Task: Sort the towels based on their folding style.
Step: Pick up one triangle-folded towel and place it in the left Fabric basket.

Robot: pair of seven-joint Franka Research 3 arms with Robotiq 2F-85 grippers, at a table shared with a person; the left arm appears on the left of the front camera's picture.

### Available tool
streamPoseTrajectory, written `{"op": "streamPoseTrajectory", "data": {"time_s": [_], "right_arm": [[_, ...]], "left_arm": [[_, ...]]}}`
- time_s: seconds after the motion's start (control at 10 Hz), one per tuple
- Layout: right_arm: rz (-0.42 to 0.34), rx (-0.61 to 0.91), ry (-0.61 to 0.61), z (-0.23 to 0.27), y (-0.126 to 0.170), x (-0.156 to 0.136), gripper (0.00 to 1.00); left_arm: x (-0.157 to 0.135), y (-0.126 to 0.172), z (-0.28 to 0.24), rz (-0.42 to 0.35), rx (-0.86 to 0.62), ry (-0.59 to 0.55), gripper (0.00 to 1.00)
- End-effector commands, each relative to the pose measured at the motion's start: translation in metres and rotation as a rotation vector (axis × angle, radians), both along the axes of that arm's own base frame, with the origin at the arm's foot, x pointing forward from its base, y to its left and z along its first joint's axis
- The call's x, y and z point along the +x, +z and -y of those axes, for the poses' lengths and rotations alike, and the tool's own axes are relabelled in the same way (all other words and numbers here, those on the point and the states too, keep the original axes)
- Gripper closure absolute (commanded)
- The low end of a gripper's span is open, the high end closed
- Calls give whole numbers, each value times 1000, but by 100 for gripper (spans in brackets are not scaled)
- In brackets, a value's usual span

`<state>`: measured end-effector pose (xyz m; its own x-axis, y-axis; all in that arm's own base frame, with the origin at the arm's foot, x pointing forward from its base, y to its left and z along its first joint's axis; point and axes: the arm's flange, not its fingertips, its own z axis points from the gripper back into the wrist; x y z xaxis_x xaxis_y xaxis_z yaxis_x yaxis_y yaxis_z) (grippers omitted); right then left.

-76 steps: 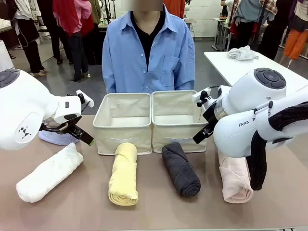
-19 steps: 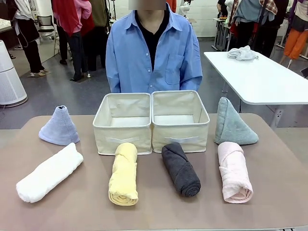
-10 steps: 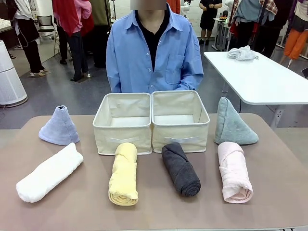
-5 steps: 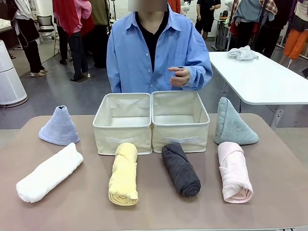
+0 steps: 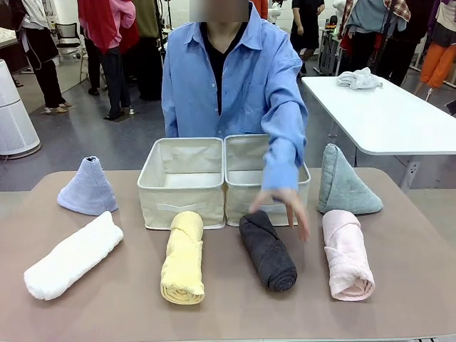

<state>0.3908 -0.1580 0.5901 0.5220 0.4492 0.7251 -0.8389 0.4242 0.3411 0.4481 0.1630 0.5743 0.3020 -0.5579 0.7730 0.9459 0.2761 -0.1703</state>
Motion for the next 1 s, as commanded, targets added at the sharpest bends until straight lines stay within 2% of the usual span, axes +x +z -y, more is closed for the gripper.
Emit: {"op": "streamPoseTrajectory", "data": {"time_s": [0.0, 0.9], "right_arm": [[9, 2, 17, 0, -4, -4, 0], [9, 2, 17, 0, -4, -4, 0]], "left_arm": [[0, 1, 0, -15, 23, 18, 0], [0, 1, 0, -15, 23, 18, 0]]}}
